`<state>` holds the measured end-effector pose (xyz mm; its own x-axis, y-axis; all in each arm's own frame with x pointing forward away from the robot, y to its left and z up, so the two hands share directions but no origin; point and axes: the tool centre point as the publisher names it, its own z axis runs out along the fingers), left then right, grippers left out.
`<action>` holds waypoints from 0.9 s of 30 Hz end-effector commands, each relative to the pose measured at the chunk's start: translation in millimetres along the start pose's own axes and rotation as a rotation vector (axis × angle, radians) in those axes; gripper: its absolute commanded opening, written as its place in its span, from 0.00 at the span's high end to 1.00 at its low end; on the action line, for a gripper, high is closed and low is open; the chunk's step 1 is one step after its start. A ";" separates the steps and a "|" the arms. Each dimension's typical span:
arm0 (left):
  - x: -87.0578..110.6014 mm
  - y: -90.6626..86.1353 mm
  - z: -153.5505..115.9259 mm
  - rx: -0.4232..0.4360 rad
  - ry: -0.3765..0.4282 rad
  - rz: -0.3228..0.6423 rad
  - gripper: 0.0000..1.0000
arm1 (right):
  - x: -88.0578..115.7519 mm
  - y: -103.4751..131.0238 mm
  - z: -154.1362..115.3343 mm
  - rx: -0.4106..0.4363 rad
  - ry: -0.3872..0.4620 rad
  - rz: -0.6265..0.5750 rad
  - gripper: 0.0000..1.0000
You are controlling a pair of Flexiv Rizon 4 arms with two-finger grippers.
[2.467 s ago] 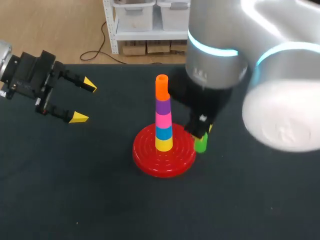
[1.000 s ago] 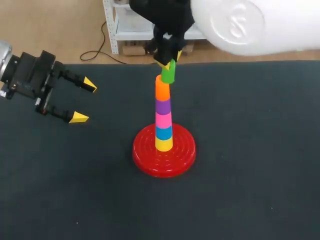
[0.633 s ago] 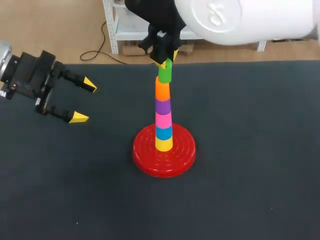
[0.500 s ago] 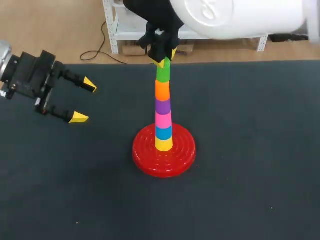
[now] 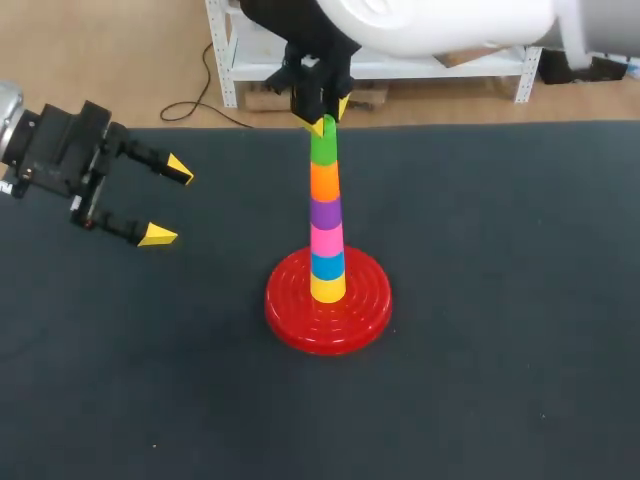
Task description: Pick up and stack the cylinders on the red base in this order: pink,purple,orange,green
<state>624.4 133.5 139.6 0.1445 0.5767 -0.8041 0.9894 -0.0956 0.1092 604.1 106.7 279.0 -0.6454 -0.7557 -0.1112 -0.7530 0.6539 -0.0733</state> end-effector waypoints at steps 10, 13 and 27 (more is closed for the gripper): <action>1.3 0.2 -0.1 0.000 -0.003 0.003 0.00 | -2.3 -1.7 23.2 -0.015 0.041 0.025 1.00; 1.3 0.2 -0.1 0.000 -0.003 0.003 0.00 | -3.0 -1.3 32.8 -0.010 0.056 0.032 1.00; 1.3 0.2 -0.1 0.000 -0.003 0.003 0.00 | 1.2 -0.7 32.3 0.004 0.000 0.042 0.00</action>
<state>624.4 133.5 139.6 0.1445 0.5767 -0.8041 0.9894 -0.0956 0.1092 616.8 112.2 257.6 -0.6766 -0.7333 -0.0673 -0.7310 0.6799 -0.0582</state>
